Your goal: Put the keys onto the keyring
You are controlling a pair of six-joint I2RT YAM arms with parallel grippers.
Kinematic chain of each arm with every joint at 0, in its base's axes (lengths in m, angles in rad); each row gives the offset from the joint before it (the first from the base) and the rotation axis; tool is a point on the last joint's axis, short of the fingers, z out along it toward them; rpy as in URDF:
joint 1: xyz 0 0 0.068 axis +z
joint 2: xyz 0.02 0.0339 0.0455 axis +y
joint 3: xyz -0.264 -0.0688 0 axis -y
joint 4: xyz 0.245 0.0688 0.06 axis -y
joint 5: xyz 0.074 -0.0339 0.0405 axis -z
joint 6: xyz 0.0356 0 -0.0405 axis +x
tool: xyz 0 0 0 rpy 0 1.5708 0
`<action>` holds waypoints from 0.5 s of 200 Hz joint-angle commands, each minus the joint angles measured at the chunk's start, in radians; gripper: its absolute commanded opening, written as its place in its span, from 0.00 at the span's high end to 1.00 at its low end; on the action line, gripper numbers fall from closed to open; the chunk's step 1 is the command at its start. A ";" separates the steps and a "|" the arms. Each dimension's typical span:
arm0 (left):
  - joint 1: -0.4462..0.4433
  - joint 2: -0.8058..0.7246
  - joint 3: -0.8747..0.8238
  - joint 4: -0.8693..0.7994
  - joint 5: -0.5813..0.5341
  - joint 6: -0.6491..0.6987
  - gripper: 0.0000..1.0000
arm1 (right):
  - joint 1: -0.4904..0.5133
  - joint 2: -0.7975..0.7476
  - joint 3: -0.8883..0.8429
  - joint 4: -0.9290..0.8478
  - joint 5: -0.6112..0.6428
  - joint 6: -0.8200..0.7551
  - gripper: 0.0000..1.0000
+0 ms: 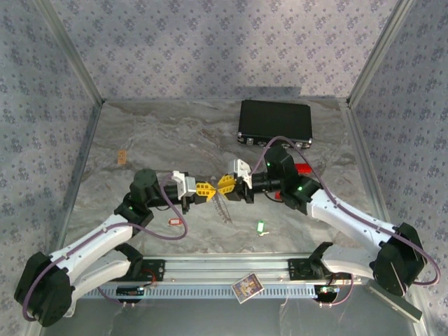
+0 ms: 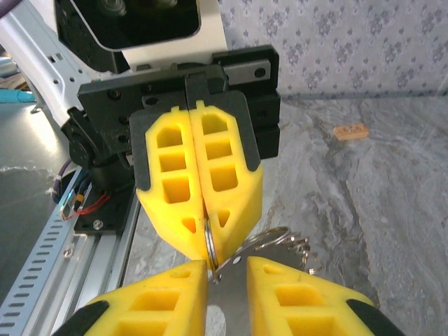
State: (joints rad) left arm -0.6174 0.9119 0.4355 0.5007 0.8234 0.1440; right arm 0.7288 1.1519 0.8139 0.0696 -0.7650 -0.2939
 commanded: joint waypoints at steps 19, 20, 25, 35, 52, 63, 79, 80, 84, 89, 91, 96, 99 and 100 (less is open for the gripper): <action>-0.007 0.003 -0.001 0.105 0.043 -0.029 1.00 | 0.013 0.022 0.000 0.064 -0.035 0.036 0.87; -0.007 0.004 -0.001 0.106 0.043 -0.031 1.00 | 0.012 0.022 0.001 0.064 -0.035 0.036 0.87; -0.007 0.003 -0.001 0.109 0.042 -0.033 1.00 | 0.014 0.024 0.002 0.064 -0.036 0.036 0.88; -0.008 0.003 -0.002 0.114 0.042 -0.036 1.00 | 0.017 0.029 0.007 0.064 -0.038 0.036 0.89; -0.008 0.002 -0.002 0.118 0.042 -0.040 1.00 | 0.022 0.034 0.012 0.065 -0.040 0.035 0.93; -0.008 0.001 -0.003 0.117 0.039 -0.040 1.00 | 0.023 0.035 0.016 0.065 -0.041 0.035 1.00; -0.007 -0.009 0.001 0.090 0.011 -0.032 0.94 | 0.024 0.033 0.032 0.031 -0.028 0.017 1.00; -0.008 -0.009 0.002 0.085 0.008 -0.030 0.91 | 0.024 0.032 0.032 0.026 -0.027 0.015 1.00; -0.008 -0.015 0.004 0.067 -0.002 -0.022 0.84 | 0.026 0.030 0.039 0.007 -0.021 0.004 1.00; -0.008 -0.024 0.009 0.041 -0.017 -0.011 0.78 | 0.027 0.027 0.052 -0.018 -0.009 -0.008 1.00; -0.008 -0.028 0.010 0.029 -0.024 -0.007 0.75 | 0.026 0.026 0.057 -0.033 -0.003 -0.016 1.00; -0.008 -0.037 0.017 -0.005 -0.038 0.007 0.72 | 0.026 0.023 0.071 -0.069 0.011 -0.034 1.00; -0.008 -0.044 0.021 -0.026 -0.048 0.016 0.71 | 0.026 0.022 0.079 -0.089 0.020 -0.042 1.00; -0.008 -0.046 0.023 -0.034 -0.051 0.019 0.71 | 0.026 0.022 0.081 -0.096 0.023 -0.046 1.00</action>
State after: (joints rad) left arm -0.6178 0.9092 0.4294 0.5167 0.8173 0.1223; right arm 0.7410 1.1755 0.8211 0.0879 -0.7750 -0.2783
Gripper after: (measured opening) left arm 0.223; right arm 0.054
